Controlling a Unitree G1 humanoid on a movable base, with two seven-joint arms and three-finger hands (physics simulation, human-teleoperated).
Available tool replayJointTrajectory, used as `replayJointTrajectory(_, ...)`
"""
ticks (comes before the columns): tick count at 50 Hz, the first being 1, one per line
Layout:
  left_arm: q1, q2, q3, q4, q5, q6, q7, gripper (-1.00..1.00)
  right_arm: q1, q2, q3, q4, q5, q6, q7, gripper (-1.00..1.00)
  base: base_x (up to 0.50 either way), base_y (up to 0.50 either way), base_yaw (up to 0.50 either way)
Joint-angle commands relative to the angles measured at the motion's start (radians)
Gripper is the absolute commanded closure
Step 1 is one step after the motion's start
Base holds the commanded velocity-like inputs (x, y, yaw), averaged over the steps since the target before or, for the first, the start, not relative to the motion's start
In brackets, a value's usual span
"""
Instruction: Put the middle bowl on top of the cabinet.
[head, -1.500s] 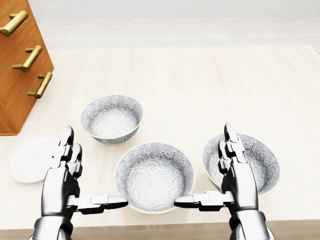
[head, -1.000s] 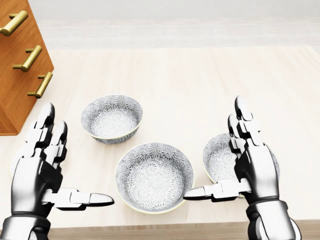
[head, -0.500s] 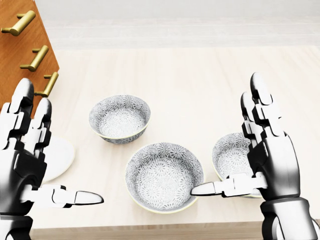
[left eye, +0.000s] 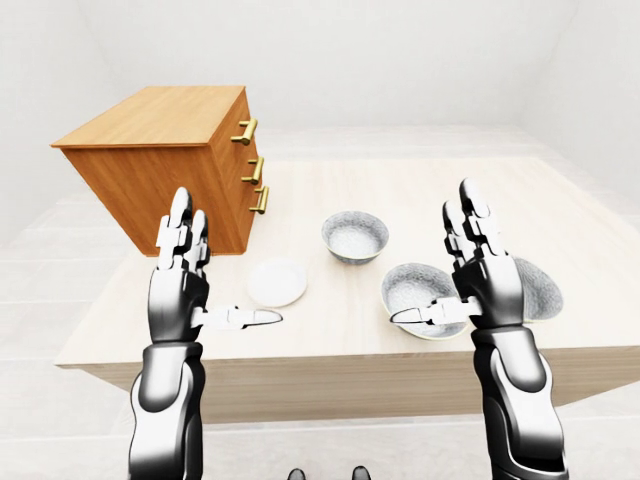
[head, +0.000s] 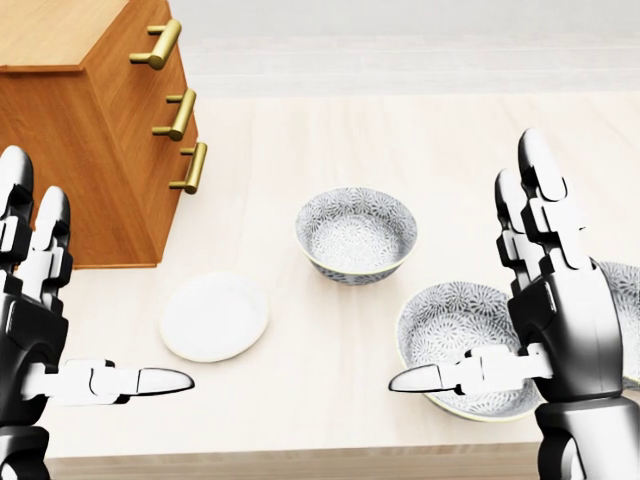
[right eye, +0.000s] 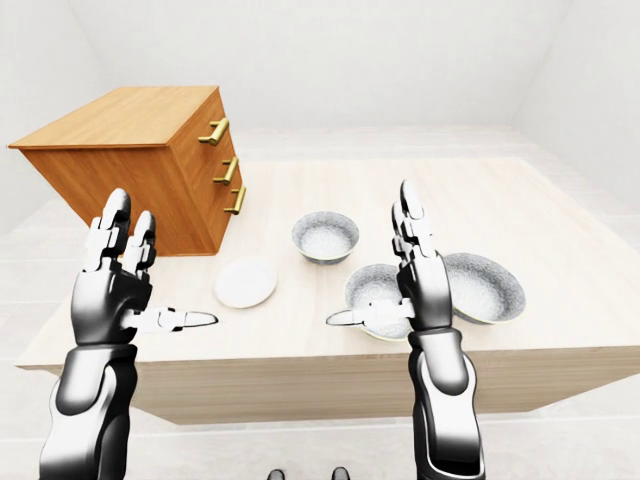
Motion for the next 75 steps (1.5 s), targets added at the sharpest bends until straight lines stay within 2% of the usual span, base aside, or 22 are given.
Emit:
replayJointTrajectory(1,-0.021,0.004,0.012,0.028,-0.012,0.000,0.001,-1.00,0.005,-0.001,-0.008,-0.008,0.004,0.000,0.005,-1.00,0.00,0.50,0.00)
replayJointTrajectory(6,-0.012,0.009,0.007,0.043,-0.001,0.000,-0.008,-1.00,0.006,-0.001,-0.010,-0.009,0.007,0.000,0.009,-1.00,0.00,0.50,0.00)
replayJointTrajectory(8,0.007,0.010,0.009,-0.005,-0.099,0.000,-0.080,-1.00,0.007,-0.001,-0.011,-0.009,0.005,0.000,0.009,-1.00,0.00,0.50,0.00)
replayJointTrajectory(9,0.017,0.013,0.011,-0.010,-0.113,0.000,-0.105,-1.00,0.008,-0.001,-0.012,-0.009,0.009,0.000,0.011,-1.00,0.00,0.50,0.00)
replayJointTrajectory(10,0.020,0.011,0.016,-0.014,-0.099,0.000,-0.092,-1.00,0.009,-0.001,-0.013,-0.009,0.012,0.000,0.013,-1.00,0.00,0.50,0.00)
replayJointTrajectory(13,0.035,0.007,0.035,-0.028,-0.140,0.000,-0.127,-1.00,0.013,0.000,-0.013,-0.007,0.016,0.000,0.019,-1.00,0.00,0.19,0.00)
replayJointTrajectory(32,0.032,0.012,0.058,-0.037,-0.125,0.000,-0.120,-1.00,0.037,-0.001,-0.014,-0.033,0.018,0.000,0.039,-1.00,0.00,0.00,0.00)
replayJointTrajectory(42,0.057,0.001,0.065,-0.010,-0.120,0.000,-0.129,-1.00,0.045,0.002,-0.012,-0.042,0.009,0.000,0.042,-1.00,0.45,0.00,0.00)
replayJointTrajectory(48,0.043,0.001,0.086,-0.009,-0.134,0.000,-0.112,-1.00,0.042,0.002,-0.016,-0.041,0.007,0.000,0.044,-1.00,0.50,0.00,0.00)
replayJointTrajectory(61,0.055,0.009,0.075,-0.030,-0.114,0.000,-0.133,-1.00,0.046,0.006,-0.008,-0.066,0.003,0.000,0.051,-1.00,0.15,0.00,0.00)
replayJointTrajectory(71,0.062,0.003,0.075,-0.029,-0.103,0.000,-0.138,-1.00,0.122,0.018,0.024,-0.120,0.001,0.000,0.093,-1.00,0.00,0.00,0.00)
replayJointTrajectory(75,0.056,0.007,0.075,-0.046,-0.099,0.000,-0.131,-1.00,0.112,0.022,0.020,-0.106,-0.007,0.000,0.083,-1.00,0.00,0.46,0.00)
